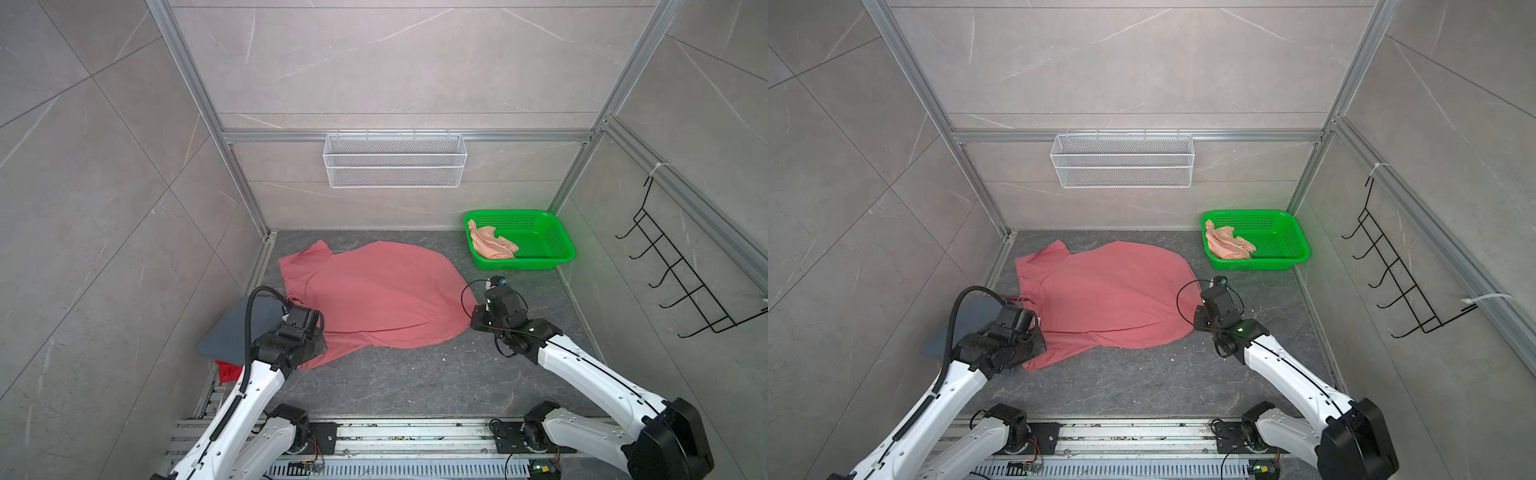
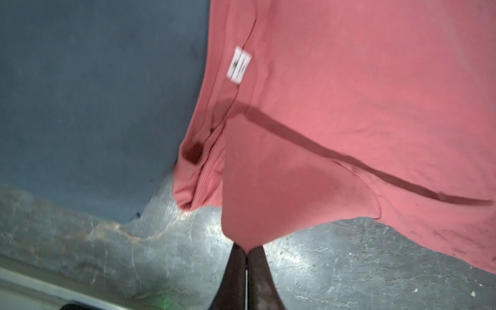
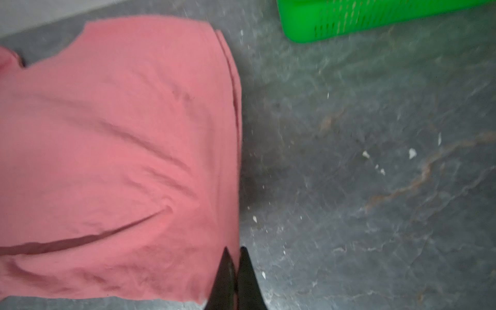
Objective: Fold and stack the t-shirts
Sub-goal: 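Swing the held shirt away from the robot with both grippers, stretched wide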
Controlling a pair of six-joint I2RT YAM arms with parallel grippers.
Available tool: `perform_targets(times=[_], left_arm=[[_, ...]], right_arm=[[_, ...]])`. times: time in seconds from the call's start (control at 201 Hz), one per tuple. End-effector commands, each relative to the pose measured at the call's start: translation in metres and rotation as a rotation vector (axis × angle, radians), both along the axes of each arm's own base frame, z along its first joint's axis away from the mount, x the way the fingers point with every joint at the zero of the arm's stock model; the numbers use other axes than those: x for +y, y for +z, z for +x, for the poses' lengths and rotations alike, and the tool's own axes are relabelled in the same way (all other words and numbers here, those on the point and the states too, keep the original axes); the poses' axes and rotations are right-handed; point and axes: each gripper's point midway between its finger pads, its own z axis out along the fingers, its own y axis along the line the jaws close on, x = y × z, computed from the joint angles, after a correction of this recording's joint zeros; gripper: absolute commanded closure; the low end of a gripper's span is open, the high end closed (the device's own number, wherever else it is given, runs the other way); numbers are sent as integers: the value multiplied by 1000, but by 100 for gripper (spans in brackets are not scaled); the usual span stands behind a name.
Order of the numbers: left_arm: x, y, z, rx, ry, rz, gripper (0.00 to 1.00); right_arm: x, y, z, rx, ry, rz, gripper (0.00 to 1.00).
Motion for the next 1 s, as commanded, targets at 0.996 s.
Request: perform_targets(times=[0.996], left_arm=[[27, 531, -90, -1531, -206, 29, 100]], right_arm=[[-33, 503, -98, -1091, 188, 206, 100]])
